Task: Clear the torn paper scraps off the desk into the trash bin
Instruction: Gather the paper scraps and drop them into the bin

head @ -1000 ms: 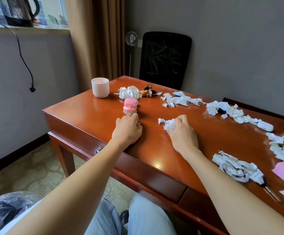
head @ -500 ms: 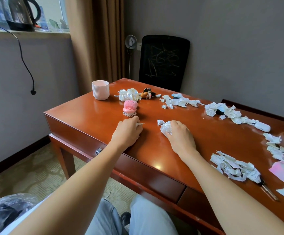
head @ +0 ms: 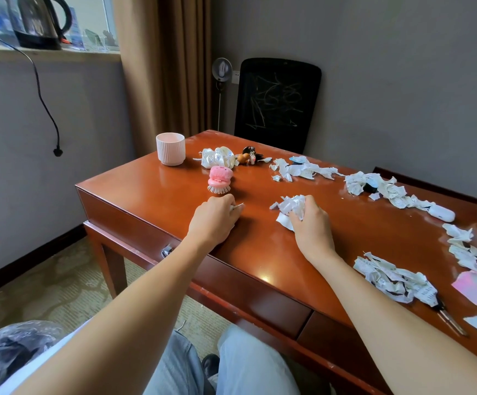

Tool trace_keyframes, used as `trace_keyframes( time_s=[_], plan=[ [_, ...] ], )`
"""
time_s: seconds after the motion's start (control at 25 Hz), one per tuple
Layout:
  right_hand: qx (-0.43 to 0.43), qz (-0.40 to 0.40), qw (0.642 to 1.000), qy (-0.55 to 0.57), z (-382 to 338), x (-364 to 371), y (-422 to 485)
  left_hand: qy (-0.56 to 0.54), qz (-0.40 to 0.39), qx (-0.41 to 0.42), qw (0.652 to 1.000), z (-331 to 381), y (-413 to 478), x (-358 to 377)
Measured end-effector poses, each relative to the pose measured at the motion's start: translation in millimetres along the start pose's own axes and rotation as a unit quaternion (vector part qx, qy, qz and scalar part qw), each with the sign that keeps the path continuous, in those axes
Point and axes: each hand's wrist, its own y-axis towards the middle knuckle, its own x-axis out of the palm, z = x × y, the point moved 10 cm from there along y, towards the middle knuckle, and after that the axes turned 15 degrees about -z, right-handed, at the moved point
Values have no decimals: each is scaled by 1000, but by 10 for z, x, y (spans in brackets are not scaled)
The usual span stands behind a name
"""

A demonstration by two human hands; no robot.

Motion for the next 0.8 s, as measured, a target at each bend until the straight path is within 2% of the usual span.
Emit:
trace_keyframes(
  time_s=[0.12,0.36,0.6,0.8],
  plan=[
    [5,-1,999,32,47,-17,2,2,-3,-8,1000,-3,-9,-8],
    [-17,-16,999,23,-147,-68,31,-32,-6,-6,999,15,-108,-170],
    [-54,-37,997,40,-611,8,-4,-27,31,12,999,-57,-296,-480],
    [-90,-42,994,46,-1097,128,18,-27,54,-13,998,-331,-552,-802]
  ],
)
